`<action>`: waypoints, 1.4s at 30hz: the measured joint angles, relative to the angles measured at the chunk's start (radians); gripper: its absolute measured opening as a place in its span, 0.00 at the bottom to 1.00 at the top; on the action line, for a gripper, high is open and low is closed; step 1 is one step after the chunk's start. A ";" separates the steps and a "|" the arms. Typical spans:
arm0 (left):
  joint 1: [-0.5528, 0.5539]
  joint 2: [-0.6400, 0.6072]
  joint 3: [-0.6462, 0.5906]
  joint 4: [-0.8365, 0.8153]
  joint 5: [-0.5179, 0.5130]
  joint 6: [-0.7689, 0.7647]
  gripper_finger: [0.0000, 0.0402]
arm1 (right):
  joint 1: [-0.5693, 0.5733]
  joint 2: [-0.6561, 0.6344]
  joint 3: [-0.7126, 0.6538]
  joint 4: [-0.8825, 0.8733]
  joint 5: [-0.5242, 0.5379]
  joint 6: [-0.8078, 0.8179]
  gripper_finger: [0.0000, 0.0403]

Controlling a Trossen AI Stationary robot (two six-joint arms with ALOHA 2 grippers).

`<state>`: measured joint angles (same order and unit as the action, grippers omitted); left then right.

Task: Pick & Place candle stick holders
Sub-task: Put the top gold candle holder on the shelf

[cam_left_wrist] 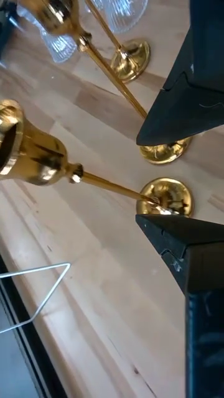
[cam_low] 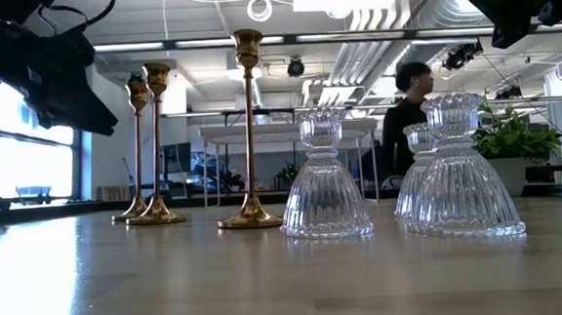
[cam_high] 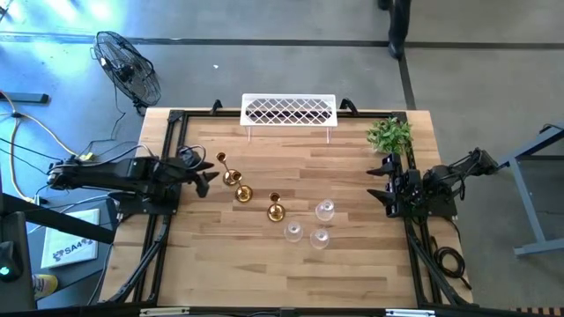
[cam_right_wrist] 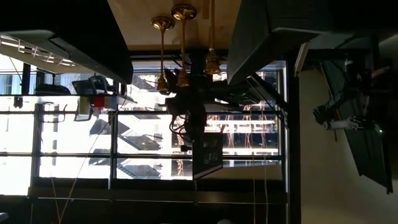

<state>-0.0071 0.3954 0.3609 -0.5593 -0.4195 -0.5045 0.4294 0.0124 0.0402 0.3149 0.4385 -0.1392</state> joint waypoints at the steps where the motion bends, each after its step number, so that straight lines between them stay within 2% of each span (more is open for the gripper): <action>1: 0.000 0.000 -0.016 0.022 -0.010 0.001 0.46 | 0.000 0.000 0.000 0.000 0.000 0.000 0.64; 6: 0.000 0.003 -0.096 0.151 -0.017 0.054 0.46 | 0.000 0.000 0.000 0.000 0.000 0.002 0.64; 11: 0.000 0.002 -0.128 0.175 -0.020 0.100 0.46 | 0.000 0.000 0.000 0.000 0.006 0.005 0.64; 22: 0.000 0.002 -0.194 0.356 -0.060 0.189 0.46 | 0.000 0.000 0.000 0.000 0.004 0.049 0.64; 28: 0.000 0.002 -0.195 0.357 -0.101 0.190 0.46 | 0.000 0.000 0.000 0.000 0.004 0.053 0.64; 42: 0.000 0.010 -0.195 0.413 -0.110 0.182 0.46 | 0.000 0.000 -0.002 -0.003 0.003 0.051 0.64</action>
<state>-0.0071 0.4051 0.1658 -0.1459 -0.5300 -0.3221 0.4294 0.0128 0.0387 0.3115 0.4419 -0.0886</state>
